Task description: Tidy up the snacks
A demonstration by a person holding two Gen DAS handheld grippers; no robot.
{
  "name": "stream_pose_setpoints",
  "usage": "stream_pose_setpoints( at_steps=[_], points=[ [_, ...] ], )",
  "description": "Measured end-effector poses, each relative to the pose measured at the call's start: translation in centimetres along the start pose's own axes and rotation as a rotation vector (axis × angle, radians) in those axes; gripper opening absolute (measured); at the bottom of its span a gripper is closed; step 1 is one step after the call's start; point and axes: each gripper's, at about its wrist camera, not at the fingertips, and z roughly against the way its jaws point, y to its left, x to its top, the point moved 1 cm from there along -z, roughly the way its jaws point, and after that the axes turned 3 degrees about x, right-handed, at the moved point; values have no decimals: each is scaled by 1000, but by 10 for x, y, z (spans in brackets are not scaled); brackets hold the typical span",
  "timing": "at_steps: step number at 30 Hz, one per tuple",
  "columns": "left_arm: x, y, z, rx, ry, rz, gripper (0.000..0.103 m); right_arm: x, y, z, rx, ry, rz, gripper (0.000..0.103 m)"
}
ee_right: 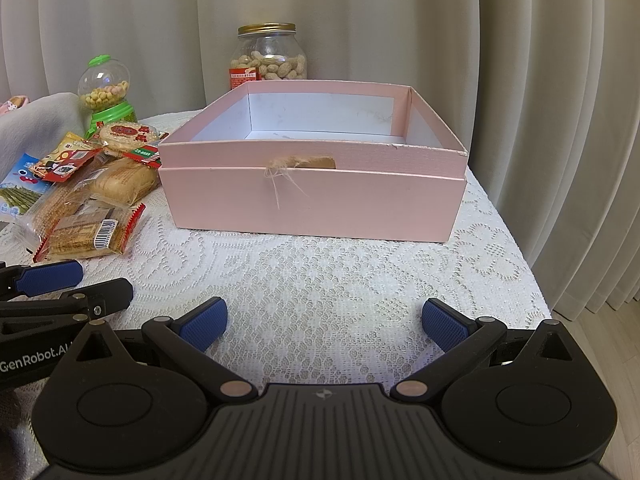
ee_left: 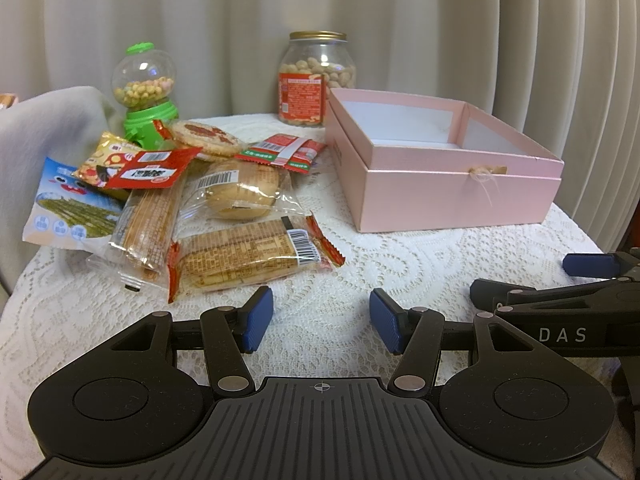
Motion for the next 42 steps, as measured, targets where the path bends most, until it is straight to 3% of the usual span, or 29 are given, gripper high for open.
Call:
stream_pose_setpoints(
  at_steps=[8,16,23,28,33,37,42],
  points=[
    [-1,-3,2,8,-1,-16,60,-7,3,-4,6,-1,-7,103],
    [14,33,9,-139,37,39,57,7,3,-6,8,161,-28,103],
    [45,82,28,-115,-40,107,57,11,9,-8,-32,193,-42,103],
    [62,110,15,-39,-25,132,57,22,17,-17,-23,191,-31,103],
    [70,104,-12,-246,77,59,57,33,33,-26,-25,189,9,103],
    [70,102,-38,-231,150,62,57,33,38,-24,-38,186,45,103],
    [58,87,-33,-345,213,-29,56,28,27,-13,-32,173,26,103]
  ],
)
